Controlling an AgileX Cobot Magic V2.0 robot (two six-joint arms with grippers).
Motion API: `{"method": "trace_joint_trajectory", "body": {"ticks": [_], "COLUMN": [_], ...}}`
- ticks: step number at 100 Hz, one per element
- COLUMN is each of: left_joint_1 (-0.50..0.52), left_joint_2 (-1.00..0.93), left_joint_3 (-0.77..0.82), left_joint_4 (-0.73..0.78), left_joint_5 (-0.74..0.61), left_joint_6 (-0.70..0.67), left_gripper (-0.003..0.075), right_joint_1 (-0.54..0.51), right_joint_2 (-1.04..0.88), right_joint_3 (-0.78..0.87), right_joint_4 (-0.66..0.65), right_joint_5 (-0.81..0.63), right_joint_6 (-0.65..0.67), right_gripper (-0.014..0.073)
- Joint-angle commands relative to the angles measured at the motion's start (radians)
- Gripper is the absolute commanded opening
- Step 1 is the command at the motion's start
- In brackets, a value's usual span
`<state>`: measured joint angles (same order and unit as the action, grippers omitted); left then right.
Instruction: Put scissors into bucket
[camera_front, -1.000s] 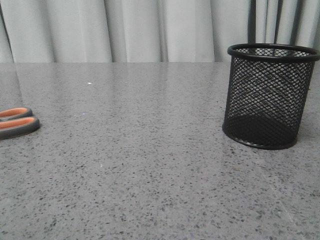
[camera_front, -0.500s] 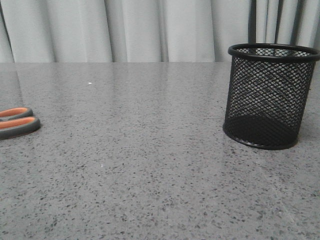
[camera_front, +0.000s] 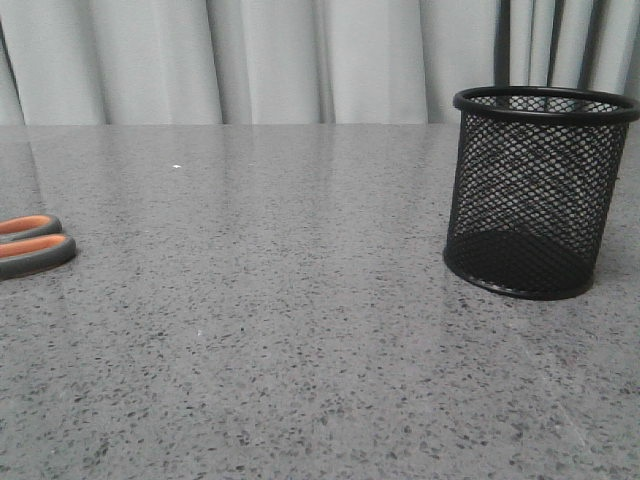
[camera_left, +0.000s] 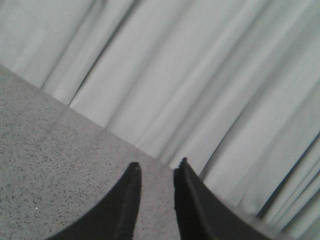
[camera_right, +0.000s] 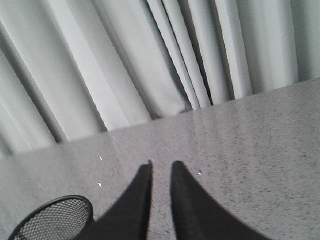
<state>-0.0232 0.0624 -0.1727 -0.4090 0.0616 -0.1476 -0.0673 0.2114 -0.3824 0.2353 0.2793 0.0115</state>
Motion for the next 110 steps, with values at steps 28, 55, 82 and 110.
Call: {"method": "trace_joint_trajectory", "body": {"ticks": [28, 55, 82, 110], "left_joint_1": [-0.114, -0.162, -0.321, -0.410], "left_joint_2": [0.475, 0.848, 1.105, 1.232], "left_joint_3": [-0.399, -0.759, -1.000, -1.000], "left_joint_4": [0.200, 0.274, 0.658, 0.817], "left_joint_5": [0.337, 0.673, 0.982, 1.065], "left_joint_6": [0.064, 0.520, 0.820, 1.084], "left_gripper": [0.0199, 0.0221, 0.0265, 0.0265], "right_joint_1": [0.066, 0.187, 0.212, 0.212], "right_joint_2": [0.366, 0.437, 0.466, 0.466], "right_joint_3": [-0.365, -0.379, -0.379, -0.379], "right_joint_4": [-0.065, -0.065, -0.065, -0.084], "right_joint_5": [0.140, 0.146, 0.134, 0.132], "right_joint_6": [-0.011, -0.011, -0.011, -0.011], "right_gripper": [0.0379, 0.0379, 0.0379, 0.0379]}}
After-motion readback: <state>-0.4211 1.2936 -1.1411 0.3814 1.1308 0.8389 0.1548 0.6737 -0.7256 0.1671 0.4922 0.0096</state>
